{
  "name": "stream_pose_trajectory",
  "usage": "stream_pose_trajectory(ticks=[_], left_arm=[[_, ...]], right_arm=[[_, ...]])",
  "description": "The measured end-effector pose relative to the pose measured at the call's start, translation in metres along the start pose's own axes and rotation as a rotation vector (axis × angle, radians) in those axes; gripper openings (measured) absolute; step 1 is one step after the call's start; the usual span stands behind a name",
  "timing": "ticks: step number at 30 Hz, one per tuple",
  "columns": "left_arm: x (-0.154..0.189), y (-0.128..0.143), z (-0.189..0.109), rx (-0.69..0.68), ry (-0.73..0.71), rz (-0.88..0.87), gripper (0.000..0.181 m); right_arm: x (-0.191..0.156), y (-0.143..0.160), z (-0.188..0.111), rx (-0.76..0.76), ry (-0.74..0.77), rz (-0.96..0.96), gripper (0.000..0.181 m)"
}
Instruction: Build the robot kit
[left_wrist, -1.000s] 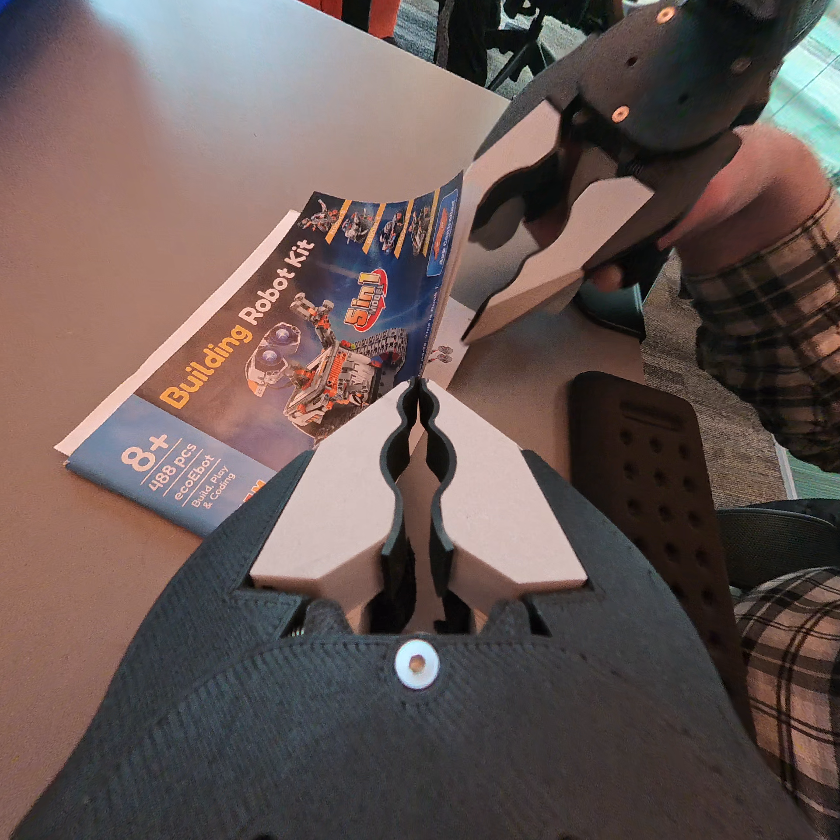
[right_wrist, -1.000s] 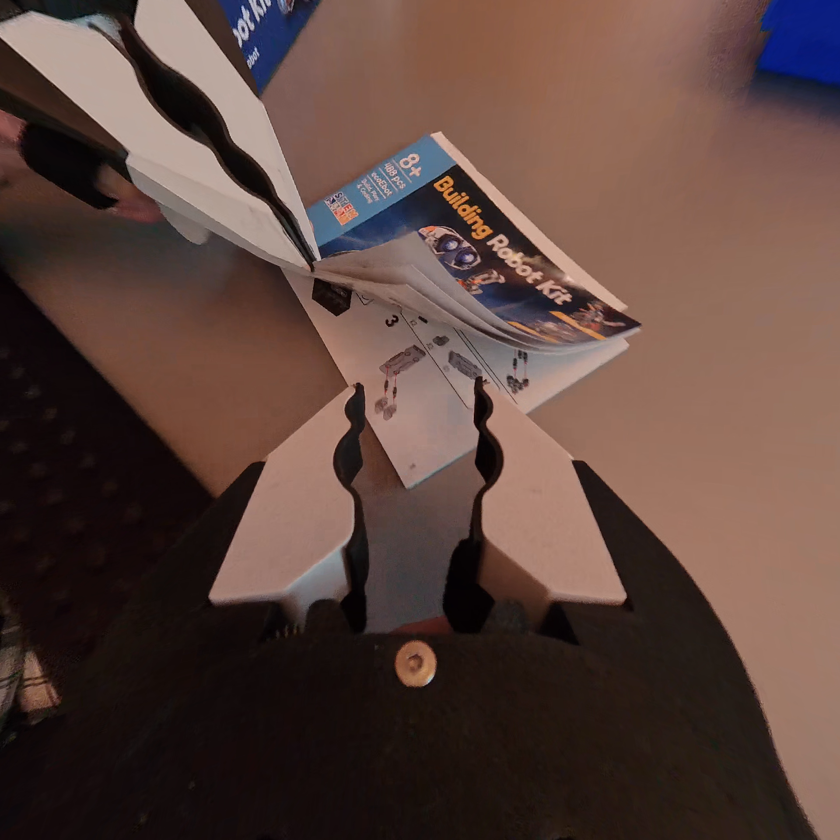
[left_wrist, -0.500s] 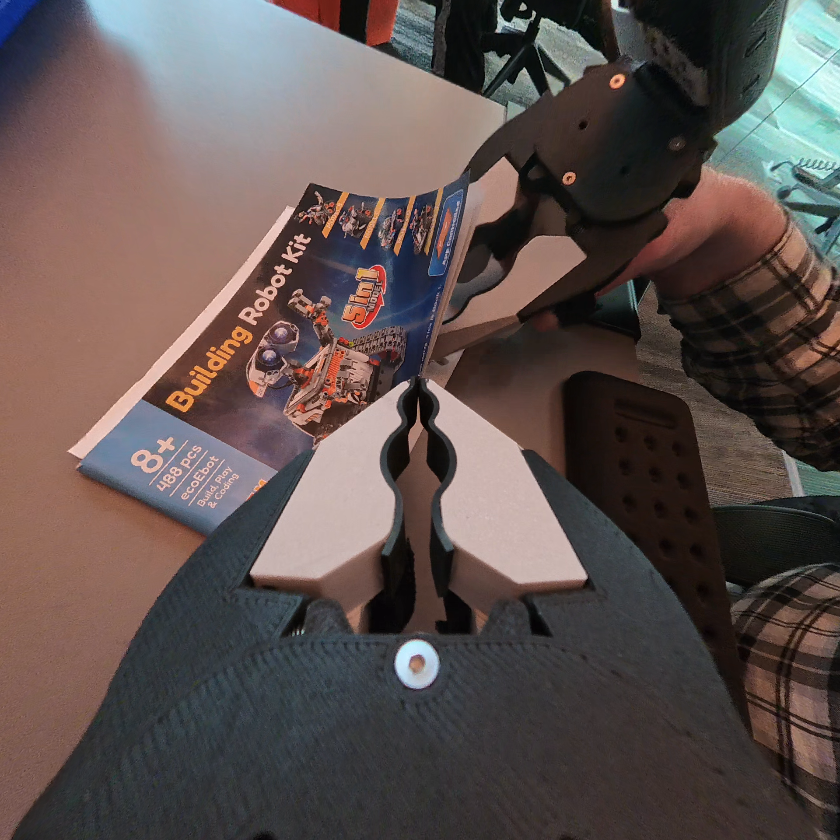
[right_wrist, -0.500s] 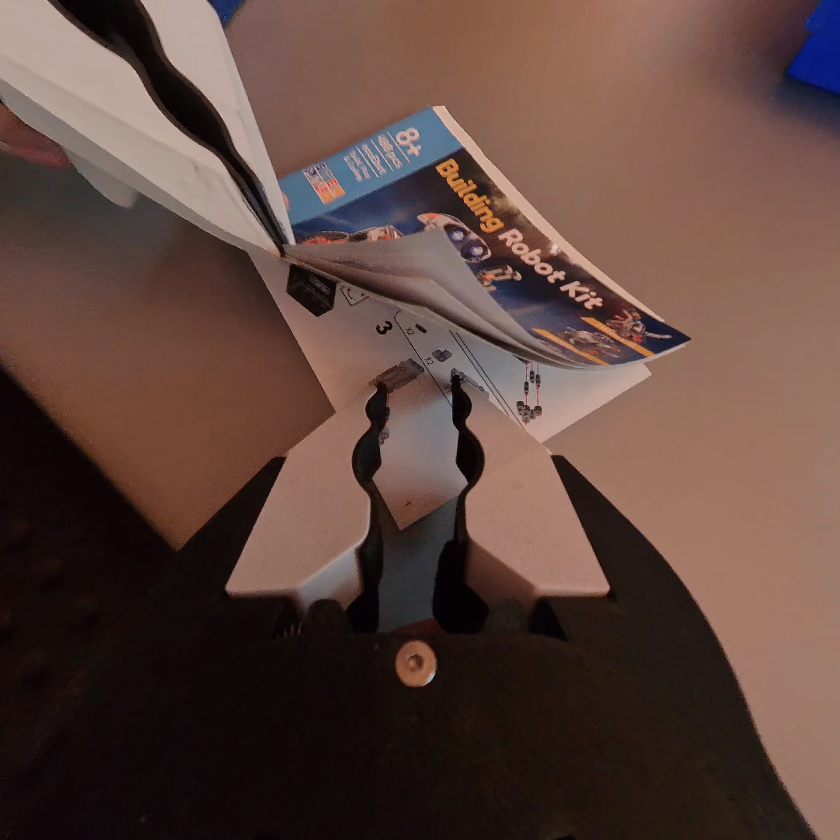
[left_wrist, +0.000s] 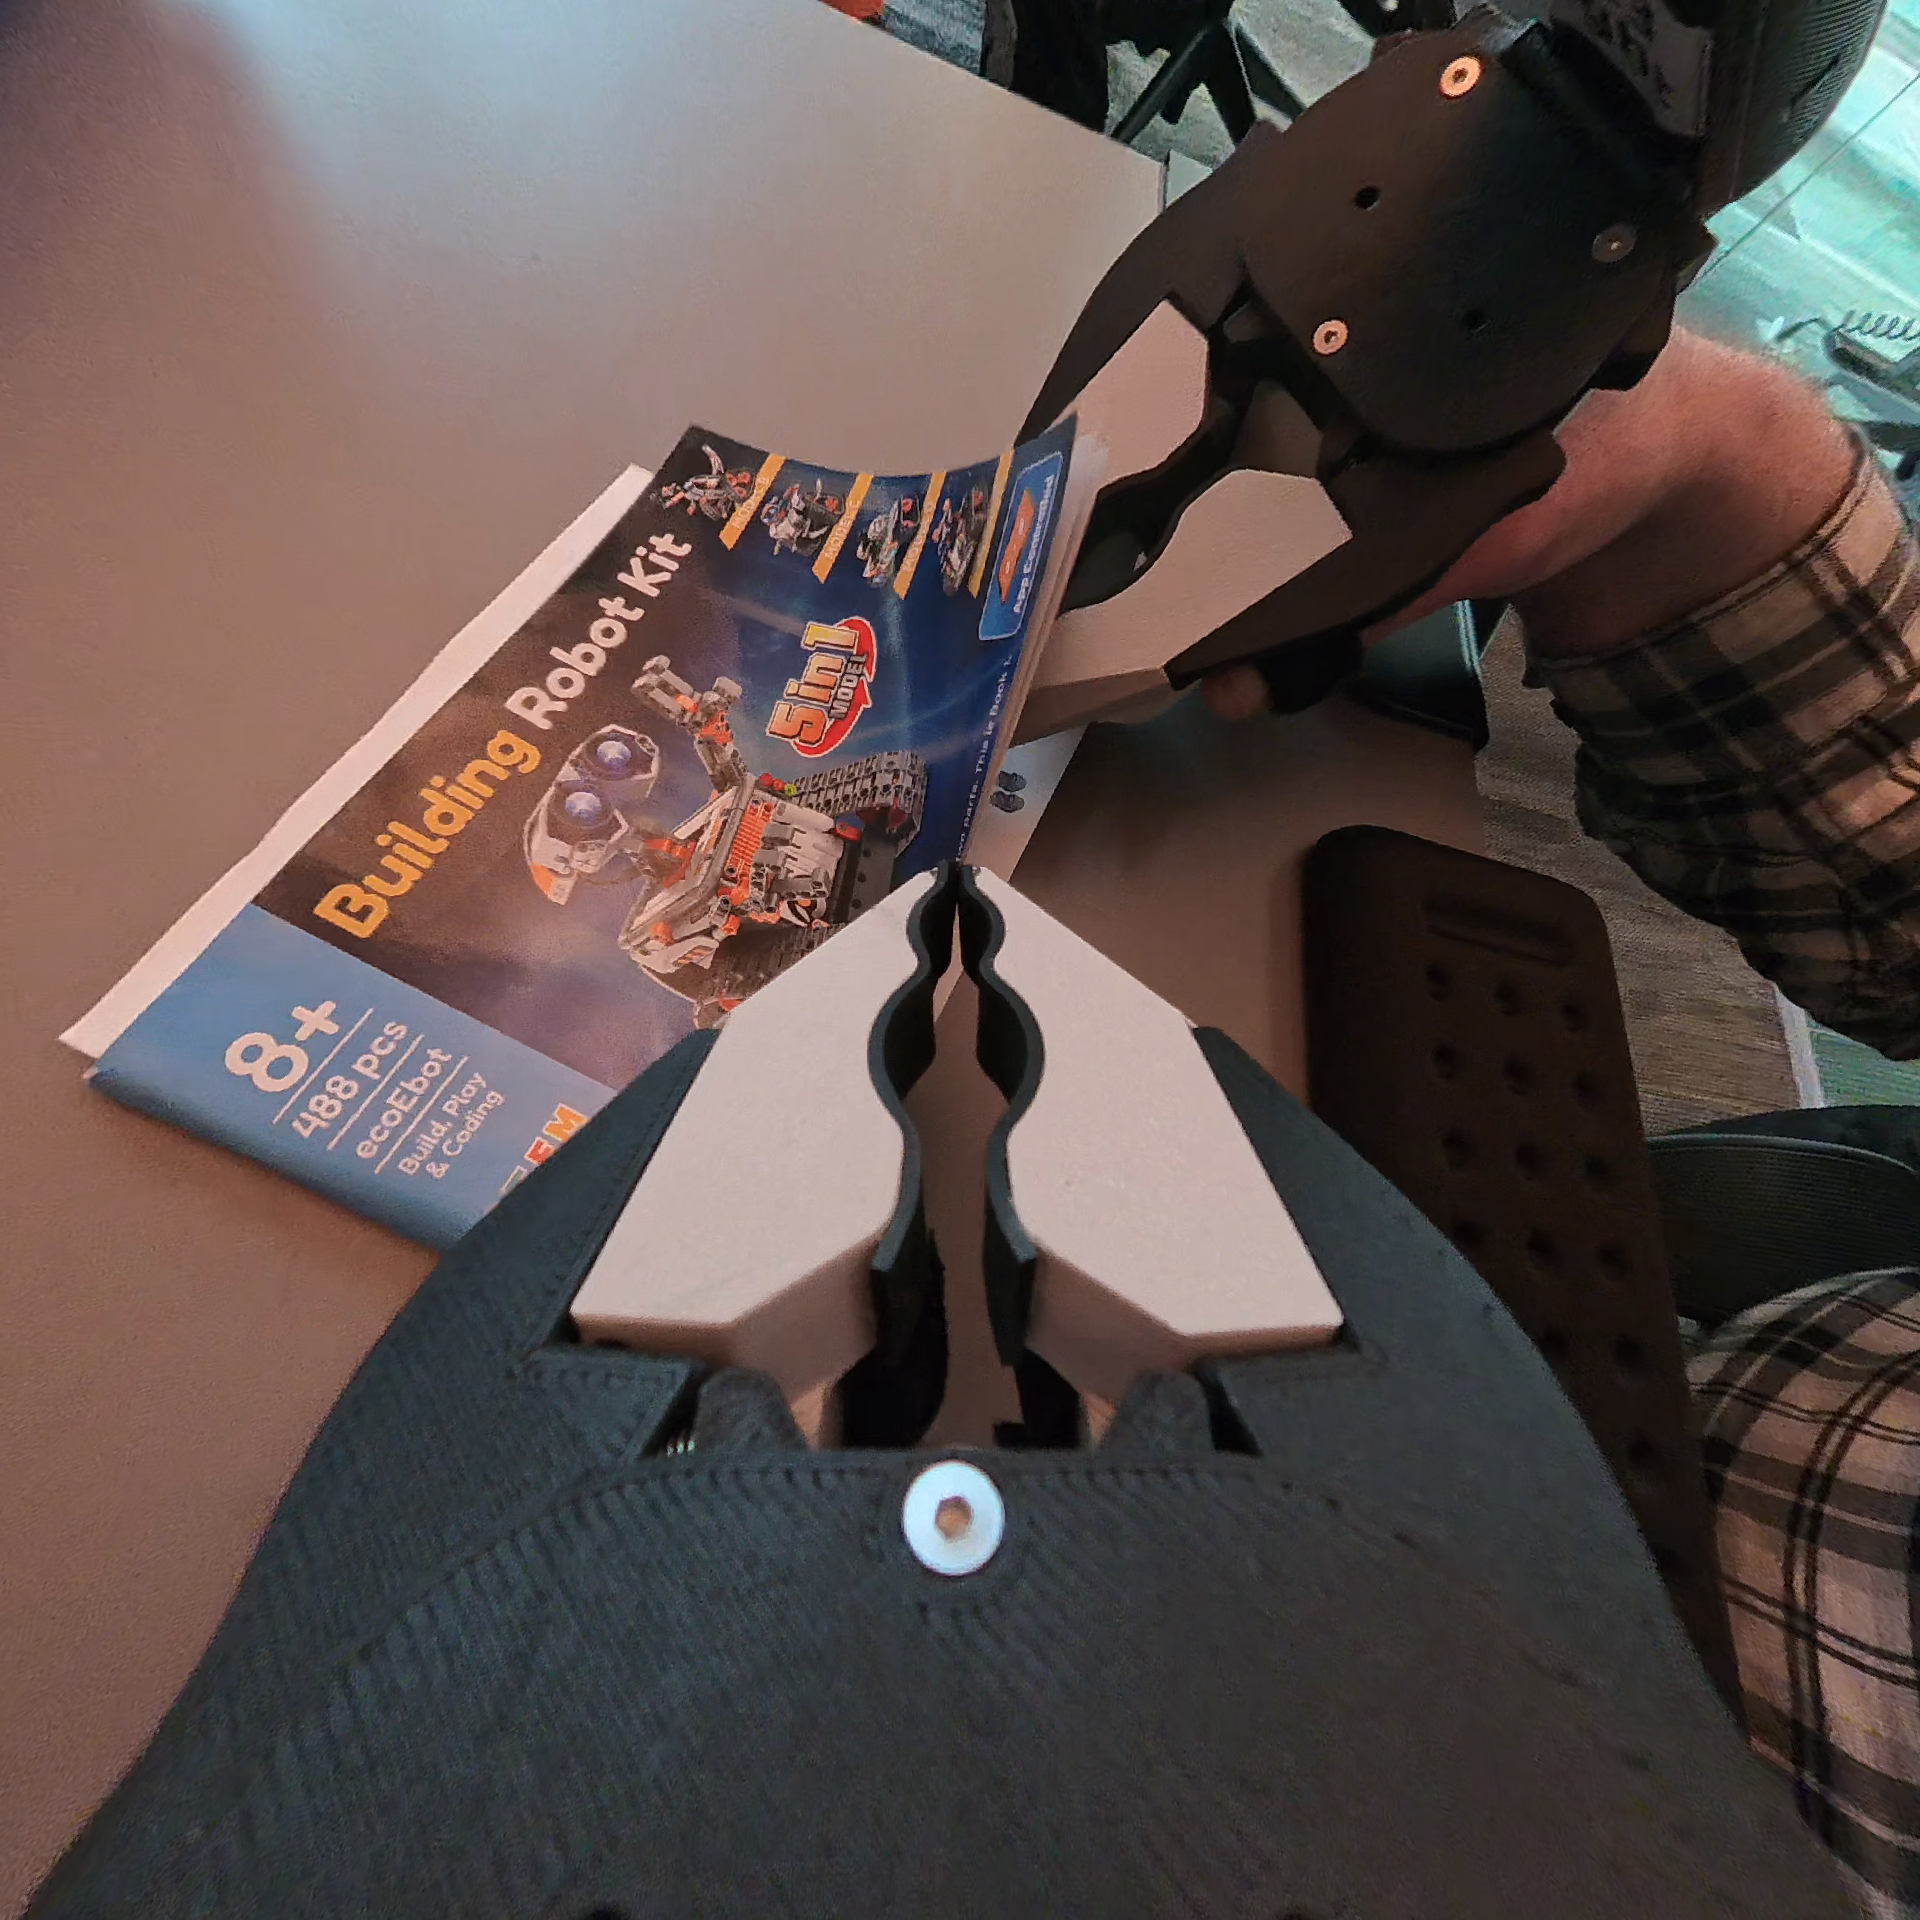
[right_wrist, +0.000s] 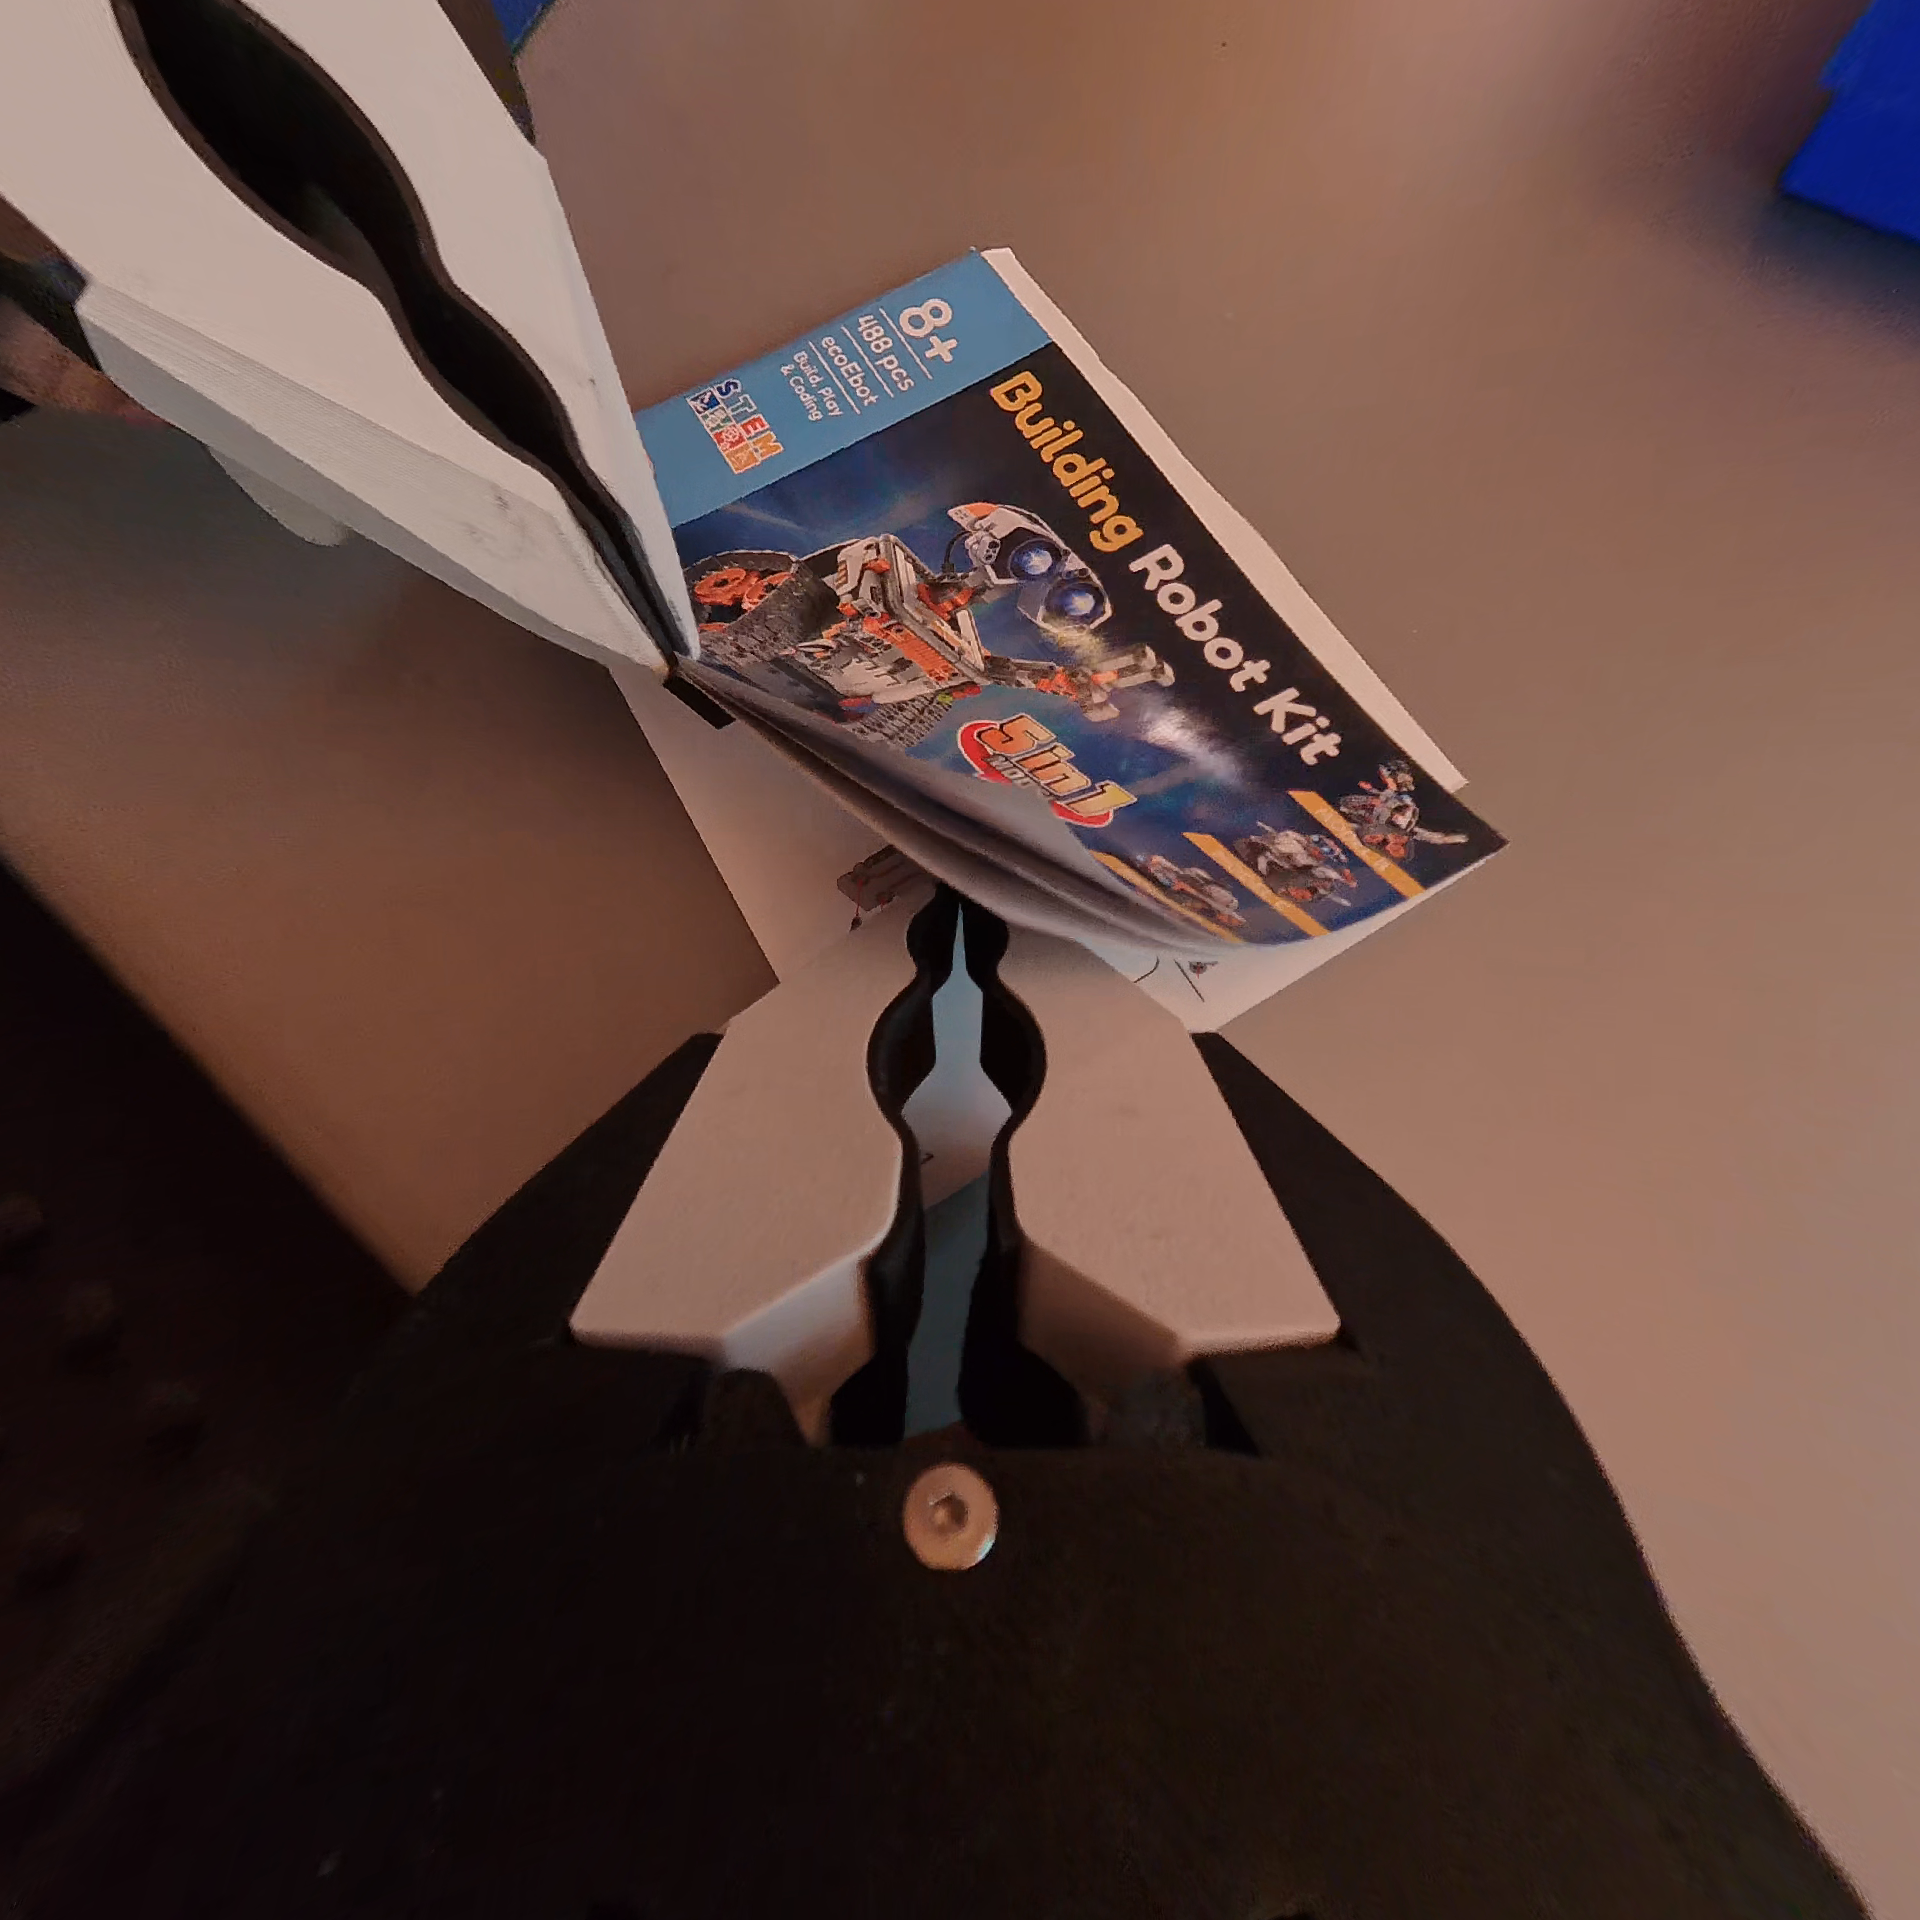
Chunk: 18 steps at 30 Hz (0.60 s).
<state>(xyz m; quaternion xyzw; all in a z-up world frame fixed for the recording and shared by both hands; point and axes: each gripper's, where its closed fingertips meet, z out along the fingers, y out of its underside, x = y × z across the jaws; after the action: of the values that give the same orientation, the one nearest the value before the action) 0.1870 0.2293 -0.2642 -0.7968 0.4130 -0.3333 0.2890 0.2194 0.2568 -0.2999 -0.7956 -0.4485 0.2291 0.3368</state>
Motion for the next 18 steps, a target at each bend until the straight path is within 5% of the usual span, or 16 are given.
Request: stream_pose_trajectory(ticks=[18], left_arm=[[-0.004,-0.003,0.007,0.038,0.003,-0.033,0.000]], right_arm=[[0.000,0.000,0.001,0.003,-0.011,0.009,0.000]])
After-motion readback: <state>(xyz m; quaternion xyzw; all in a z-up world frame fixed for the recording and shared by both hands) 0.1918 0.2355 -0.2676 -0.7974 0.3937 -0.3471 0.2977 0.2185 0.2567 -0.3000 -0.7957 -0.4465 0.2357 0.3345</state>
